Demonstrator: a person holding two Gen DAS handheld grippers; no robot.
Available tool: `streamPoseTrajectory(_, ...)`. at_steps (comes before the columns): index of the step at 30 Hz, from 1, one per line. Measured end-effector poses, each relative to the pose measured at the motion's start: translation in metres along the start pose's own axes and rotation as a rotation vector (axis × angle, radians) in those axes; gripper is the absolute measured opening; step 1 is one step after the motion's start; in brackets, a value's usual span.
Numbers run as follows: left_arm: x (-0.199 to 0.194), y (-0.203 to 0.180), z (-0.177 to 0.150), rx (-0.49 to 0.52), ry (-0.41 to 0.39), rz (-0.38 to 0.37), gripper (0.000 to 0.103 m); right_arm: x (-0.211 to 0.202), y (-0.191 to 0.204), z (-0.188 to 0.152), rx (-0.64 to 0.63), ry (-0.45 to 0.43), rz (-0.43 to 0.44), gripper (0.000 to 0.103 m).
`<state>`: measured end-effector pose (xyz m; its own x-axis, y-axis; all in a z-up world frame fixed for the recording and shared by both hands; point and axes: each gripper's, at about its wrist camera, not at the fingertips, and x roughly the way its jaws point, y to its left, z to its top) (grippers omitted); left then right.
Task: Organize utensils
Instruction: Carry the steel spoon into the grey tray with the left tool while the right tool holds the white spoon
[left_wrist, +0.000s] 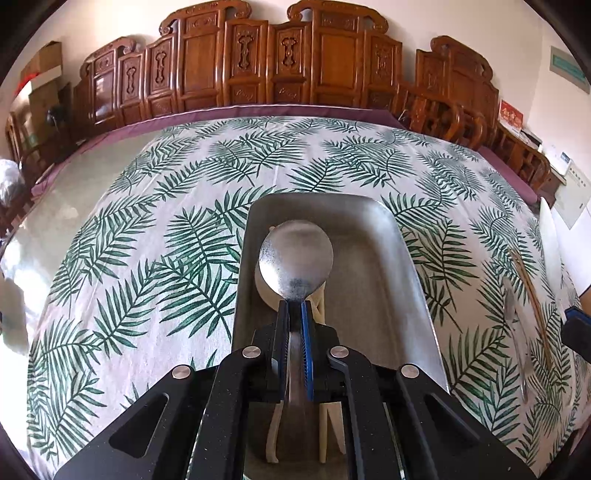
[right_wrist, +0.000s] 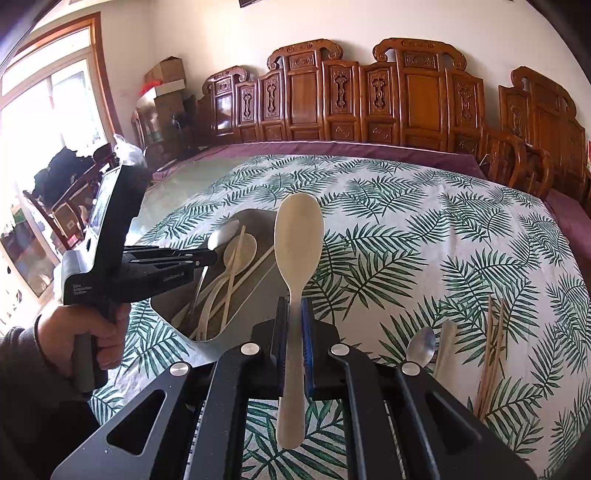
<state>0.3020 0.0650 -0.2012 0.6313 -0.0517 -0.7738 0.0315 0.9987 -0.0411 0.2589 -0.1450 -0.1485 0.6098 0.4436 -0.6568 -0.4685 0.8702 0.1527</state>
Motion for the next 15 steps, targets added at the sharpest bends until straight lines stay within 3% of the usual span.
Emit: streamPoseTrajectory(15,0.015,-0.002,-0.001,-0.001,0.064,-0.061,0.006,0.014,0.014,0.008,0.001,0.027,-0.034,0.009)
